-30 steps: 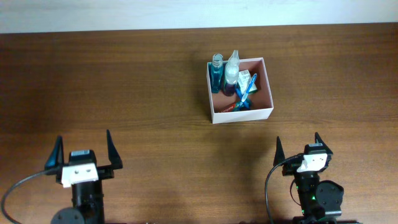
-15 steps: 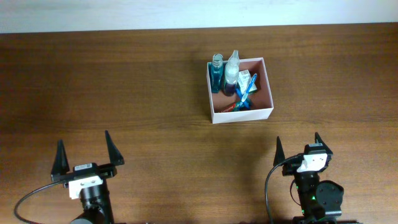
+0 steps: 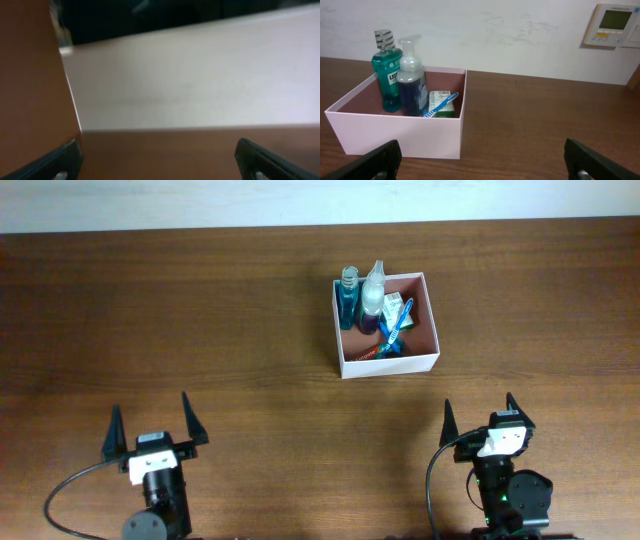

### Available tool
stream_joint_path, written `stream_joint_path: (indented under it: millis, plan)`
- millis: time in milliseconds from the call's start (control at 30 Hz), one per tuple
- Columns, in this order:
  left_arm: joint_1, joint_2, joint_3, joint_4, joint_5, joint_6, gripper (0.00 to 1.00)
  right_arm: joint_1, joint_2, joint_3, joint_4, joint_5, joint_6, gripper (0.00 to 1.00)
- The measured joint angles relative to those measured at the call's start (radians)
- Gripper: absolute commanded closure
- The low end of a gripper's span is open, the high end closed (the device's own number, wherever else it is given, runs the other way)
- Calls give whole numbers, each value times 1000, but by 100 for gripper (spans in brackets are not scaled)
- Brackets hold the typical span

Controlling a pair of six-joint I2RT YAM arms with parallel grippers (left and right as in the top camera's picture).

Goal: Pack container

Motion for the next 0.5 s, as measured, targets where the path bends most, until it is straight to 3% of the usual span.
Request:
stream_joint_path:
  millis: [233,500]
  plan:
    - [2,0,-2,-227,99,0,1,0,0,0,0,0,0,1]
    - [30,0,-2,-307,196,0,1,0,0,0,0,0,0,1]
